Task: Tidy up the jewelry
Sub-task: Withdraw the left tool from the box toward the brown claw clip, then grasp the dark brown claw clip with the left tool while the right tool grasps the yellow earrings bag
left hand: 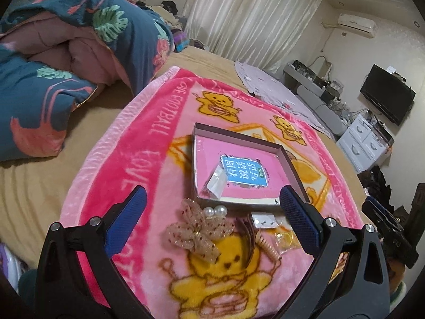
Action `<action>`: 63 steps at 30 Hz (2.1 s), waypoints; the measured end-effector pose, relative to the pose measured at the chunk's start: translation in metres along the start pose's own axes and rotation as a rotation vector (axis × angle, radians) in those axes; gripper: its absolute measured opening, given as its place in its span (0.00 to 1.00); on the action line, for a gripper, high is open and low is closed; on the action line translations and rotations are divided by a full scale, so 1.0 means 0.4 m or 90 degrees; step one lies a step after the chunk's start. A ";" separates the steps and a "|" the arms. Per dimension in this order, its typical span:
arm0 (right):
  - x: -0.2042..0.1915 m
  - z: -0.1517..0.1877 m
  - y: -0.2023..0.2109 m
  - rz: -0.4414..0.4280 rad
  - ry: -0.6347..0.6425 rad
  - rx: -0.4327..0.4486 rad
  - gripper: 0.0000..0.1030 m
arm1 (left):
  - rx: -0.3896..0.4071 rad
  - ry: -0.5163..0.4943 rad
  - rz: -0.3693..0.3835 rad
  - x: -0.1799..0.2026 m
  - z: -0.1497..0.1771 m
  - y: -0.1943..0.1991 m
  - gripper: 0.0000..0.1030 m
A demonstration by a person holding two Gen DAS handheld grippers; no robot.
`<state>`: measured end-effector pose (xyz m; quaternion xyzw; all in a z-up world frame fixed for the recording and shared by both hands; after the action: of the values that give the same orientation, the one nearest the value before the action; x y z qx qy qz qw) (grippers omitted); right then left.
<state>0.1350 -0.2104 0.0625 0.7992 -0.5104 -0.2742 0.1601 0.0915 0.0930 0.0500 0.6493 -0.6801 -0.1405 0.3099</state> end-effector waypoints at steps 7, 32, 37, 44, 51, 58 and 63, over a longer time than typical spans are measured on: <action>-0.018 0.030 0.026 -0.015 0.020 -0.014 0.96 | -0.014 -0.013 -0.004 0.019 0.044 0.029 0.91; 0.050 0.197 0.025 0.011 0.057 -0.100 0.96 | -0.114 -0.092 0.034 0.143 0.206 -0.028 0.91; 0.068 0.218 0.018 0.013 0.051 -0.111 0.96 | -0.136 -0.099 0.043 0.162 0.238 -0.049 0.91; 0.093 0.230 0.005 0.017 0.035 -0.121 0.96 | -0.158 -0.114 0.060 0.195 0.271 -0.084 0.87; 0.119 0.255 -0.039 0.026 0.017 -0.151 0.96 | -0.180 -0.114 0.077 0.207 0.299 -0.126 0.67; 0.127 0.285 -0.086 0.023 0.005 -0.178 0.96 | -0.190 -0.141 0.088 0.231 0.311 -0.164 0.24; 0.123 0.300 -0.114 0.020 0.004 -0.191 0.96 | -0.198 -0.160 0.082 0.248 0.314 -0.195 0.23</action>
<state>0.1122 -0.2327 -0.0712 0.7589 -0.4756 -0.3422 0.2841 0.0810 -0.0389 -0.0691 0.5261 -0.7235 -0.3041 0.3275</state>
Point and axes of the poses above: each gripper's, at about its wrist camera, not at the fingertips, and y roughly against the way its jaws point, x to its right, z to its underside, the point moved 5 cm from there along -y, roughly the way its jaws point, and after that the axes turned 10 degrees about -y, right-handed, at the moved point
